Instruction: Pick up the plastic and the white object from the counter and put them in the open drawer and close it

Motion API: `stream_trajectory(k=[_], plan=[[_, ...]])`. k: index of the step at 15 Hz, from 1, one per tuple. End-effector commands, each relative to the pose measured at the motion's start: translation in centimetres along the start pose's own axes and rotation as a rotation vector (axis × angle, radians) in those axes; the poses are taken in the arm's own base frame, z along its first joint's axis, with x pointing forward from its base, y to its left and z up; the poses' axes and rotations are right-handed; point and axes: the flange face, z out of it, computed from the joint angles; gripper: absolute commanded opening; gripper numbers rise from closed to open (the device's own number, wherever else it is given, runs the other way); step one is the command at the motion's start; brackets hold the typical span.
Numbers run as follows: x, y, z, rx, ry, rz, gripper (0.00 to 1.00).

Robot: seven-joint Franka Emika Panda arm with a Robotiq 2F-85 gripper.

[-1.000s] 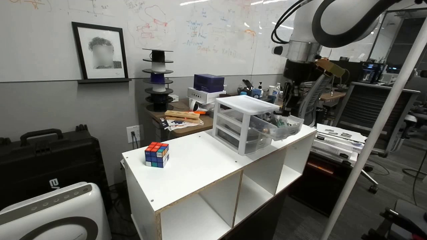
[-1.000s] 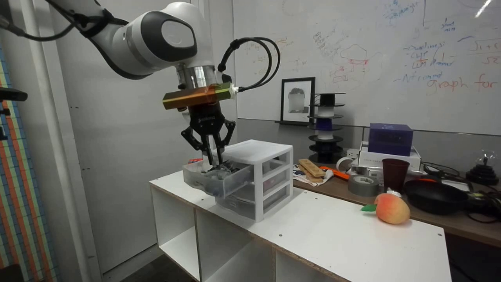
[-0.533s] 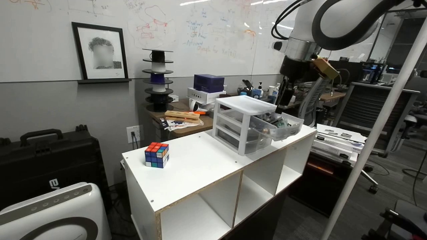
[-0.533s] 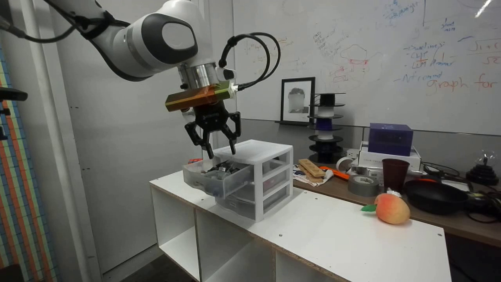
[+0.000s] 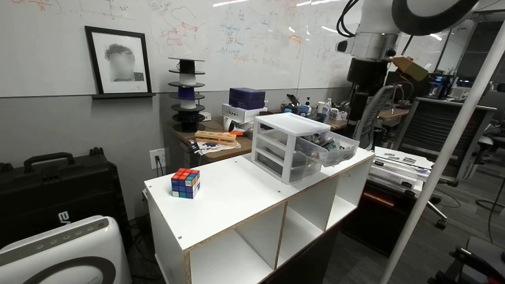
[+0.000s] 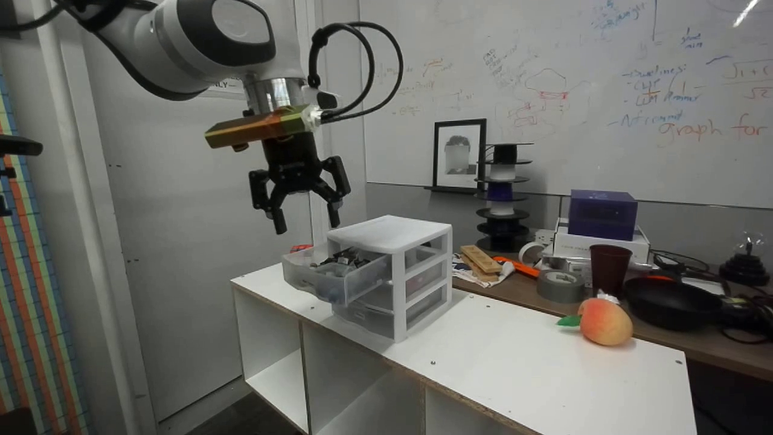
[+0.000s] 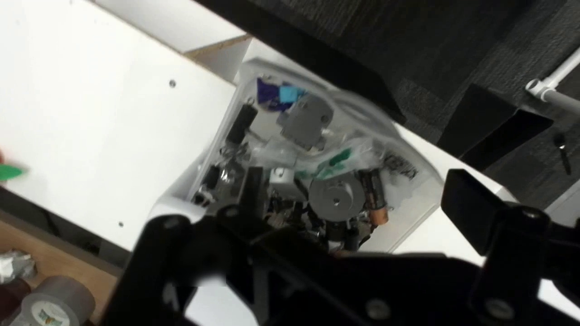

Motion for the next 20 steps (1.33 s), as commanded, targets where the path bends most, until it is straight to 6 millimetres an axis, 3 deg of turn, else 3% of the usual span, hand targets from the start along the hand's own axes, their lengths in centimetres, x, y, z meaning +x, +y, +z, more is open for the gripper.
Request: stream_trajectory(k=[1,3,7,12,13,15,20], plan=[[-3.0,-2.3,-1.3,0.063,-0.084,0.132,1.0],[-3.5,-2.2,-0.4,0.124,-0.152,0.222,1.0],[-3.3,-0.1,2.6,0.226,-0.18,0.42,1.0],[-3.5,2.0,7.0,0.202,-0.24,0.589,1.0],[-3.3,2.1,7.7,0.199,-0.247,0.598,0.75],[-2.6,2.1,8.4,0.201,-0.254,0.584,0.66],[0.0,2.2,8.1,0.13,-0.203,0.52,0.25]])
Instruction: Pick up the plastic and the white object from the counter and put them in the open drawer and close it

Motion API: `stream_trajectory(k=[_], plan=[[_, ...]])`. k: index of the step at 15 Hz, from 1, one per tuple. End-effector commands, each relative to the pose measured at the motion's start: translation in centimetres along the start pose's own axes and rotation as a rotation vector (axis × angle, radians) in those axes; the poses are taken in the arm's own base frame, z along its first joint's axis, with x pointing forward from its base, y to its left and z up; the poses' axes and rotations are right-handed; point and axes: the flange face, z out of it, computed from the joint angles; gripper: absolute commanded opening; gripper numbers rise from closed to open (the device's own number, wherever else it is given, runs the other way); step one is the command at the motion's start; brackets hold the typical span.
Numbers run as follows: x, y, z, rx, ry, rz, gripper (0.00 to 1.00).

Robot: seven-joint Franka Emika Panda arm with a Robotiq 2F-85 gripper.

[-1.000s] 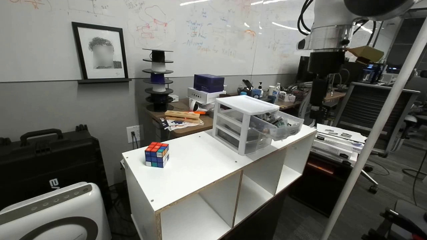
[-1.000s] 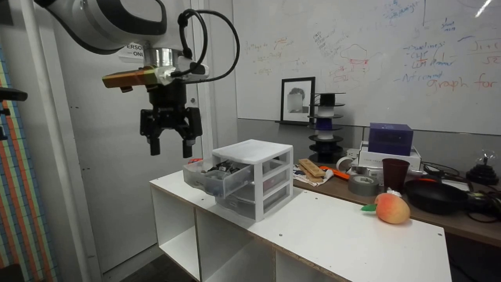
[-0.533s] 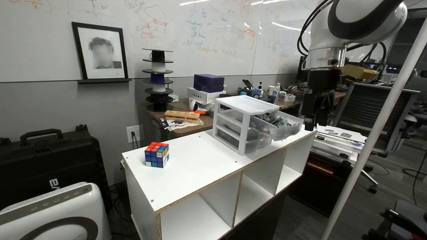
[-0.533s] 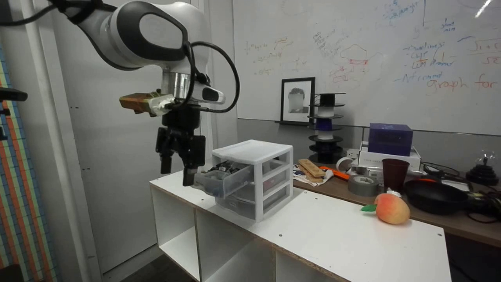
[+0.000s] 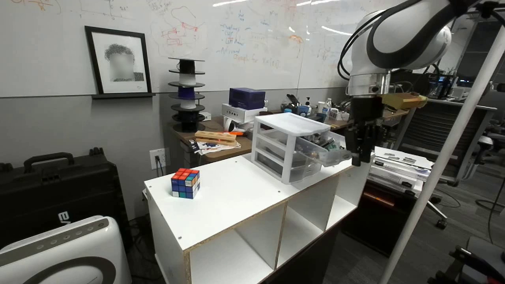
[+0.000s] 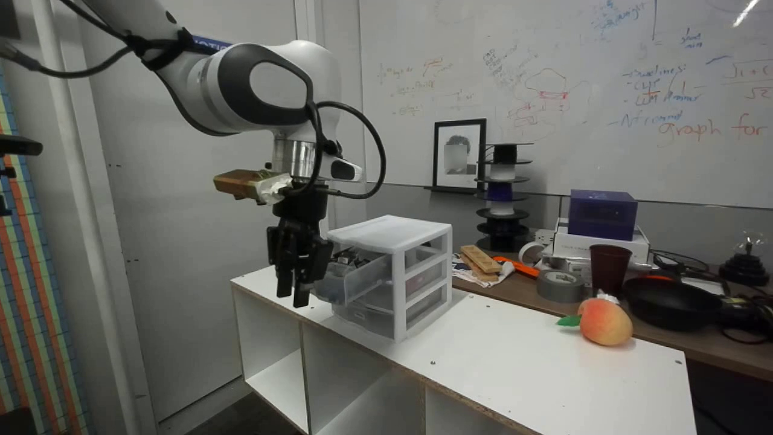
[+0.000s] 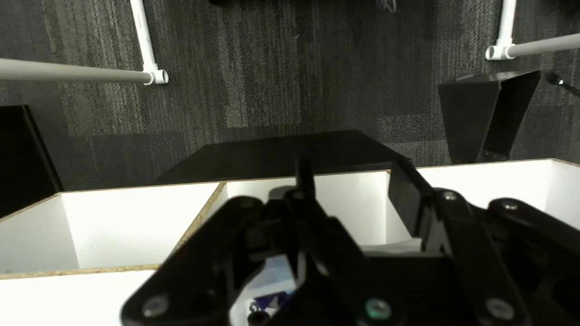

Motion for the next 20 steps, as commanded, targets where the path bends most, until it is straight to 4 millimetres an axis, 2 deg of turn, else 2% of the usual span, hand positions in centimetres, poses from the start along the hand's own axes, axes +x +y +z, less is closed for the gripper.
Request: stream_trajectory(k=[1,3,4,8,15,16,20], plan=[[2.0,-0.9,-1.5,-0.058,0.074,-0.03,0.18],[2.9,-0.8,-2.0,-0.094,0.12,-0.054,0.02],[3.4,-0.7,-2.0,-0.116,0.147,-0.068,0.0],[5.1,0.1,-2.0,-0.154,0.262,-0.079,0.0],[9.3,2.8,-1.8,-0.162,0.469,-0.021,0.0],[9.6,2.8,-1.9,-0.158,0.48,-0.019,0.0],[8.4,1.5,-2.7,-0.14,0.465,-0.051,0.0]])
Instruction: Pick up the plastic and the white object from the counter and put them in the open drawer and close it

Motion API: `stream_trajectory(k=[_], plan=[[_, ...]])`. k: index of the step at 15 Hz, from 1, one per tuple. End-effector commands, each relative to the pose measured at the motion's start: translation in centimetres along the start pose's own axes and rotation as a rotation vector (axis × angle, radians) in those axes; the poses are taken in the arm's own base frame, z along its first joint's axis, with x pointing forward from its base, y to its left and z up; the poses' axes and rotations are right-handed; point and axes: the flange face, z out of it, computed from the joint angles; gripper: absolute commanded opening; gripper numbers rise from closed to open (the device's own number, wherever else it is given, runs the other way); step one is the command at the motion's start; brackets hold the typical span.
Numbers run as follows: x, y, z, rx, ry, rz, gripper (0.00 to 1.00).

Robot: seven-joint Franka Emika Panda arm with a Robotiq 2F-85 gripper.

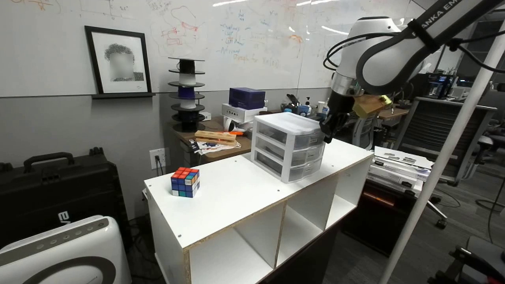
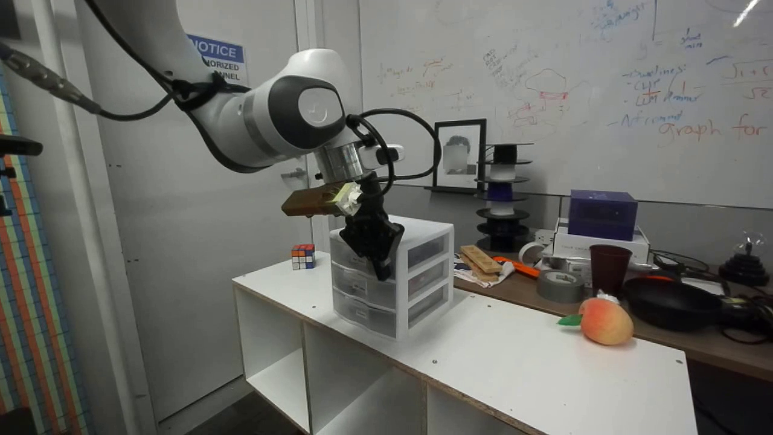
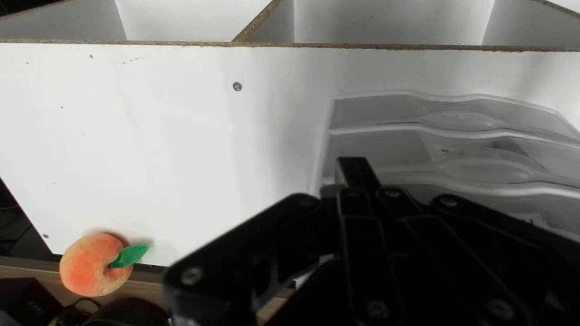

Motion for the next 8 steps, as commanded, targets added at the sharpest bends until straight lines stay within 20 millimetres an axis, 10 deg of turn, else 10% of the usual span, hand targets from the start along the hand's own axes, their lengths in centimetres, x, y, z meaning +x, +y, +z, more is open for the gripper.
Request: stream_trajectory(k=[1,8], plan=[[1.2,-0.9,-1.3,0.019,0.033,-0.016,0.0],[-5.3,-2.1,-9.2,-0.044,-0.252,-0.038,0.0]])
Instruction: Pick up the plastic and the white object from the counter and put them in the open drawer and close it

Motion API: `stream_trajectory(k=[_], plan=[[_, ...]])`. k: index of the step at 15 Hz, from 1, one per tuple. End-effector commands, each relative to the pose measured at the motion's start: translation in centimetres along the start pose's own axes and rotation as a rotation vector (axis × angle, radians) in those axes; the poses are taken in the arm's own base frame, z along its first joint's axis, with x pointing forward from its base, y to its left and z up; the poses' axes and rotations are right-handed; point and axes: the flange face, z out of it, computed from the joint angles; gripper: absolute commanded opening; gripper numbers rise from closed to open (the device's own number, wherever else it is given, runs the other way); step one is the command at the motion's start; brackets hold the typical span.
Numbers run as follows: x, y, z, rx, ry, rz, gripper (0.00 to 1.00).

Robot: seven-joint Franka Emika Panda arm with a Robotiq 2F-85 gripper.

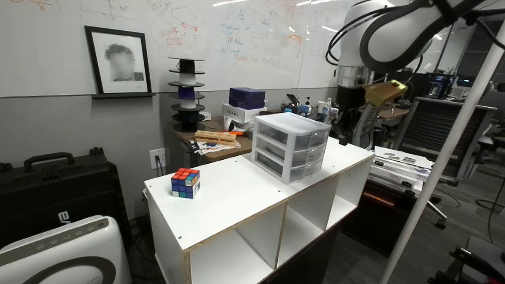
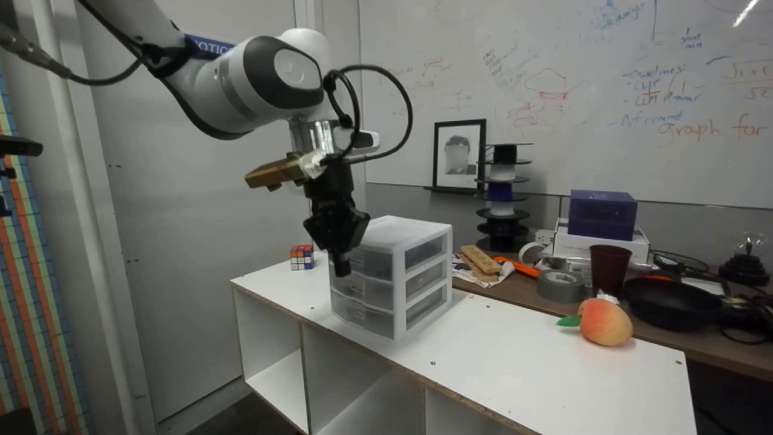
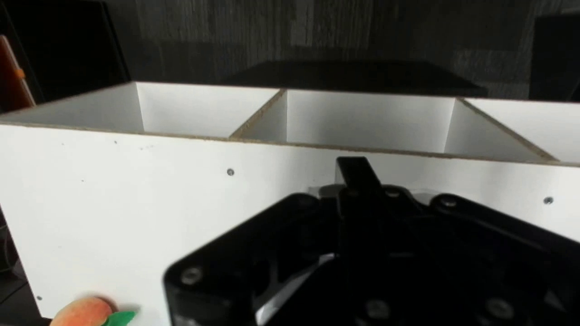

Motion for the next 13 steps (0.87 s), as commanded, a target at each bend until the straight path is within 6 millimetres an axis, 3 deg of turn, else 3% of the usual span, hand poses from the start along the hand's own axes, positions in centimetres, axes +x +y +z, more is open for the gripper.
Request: stream_trajectory(k=[1,8,9,10,13], plan=[[-5.2,-0.1,-6.3,-0.025,-0.04,0.014,0.0],[-13.4,0.1,-16.2,0.064,0.068,0.058,0.0],[-10.5,0.3,-14.1,0.024,0.03,0.056,0.26],[-11.3,0.4,-15.0,0.029,0.043,0.061,0.03],[-11.2,0.3,-14.3,0.029,0.03,0.06,0.25]])
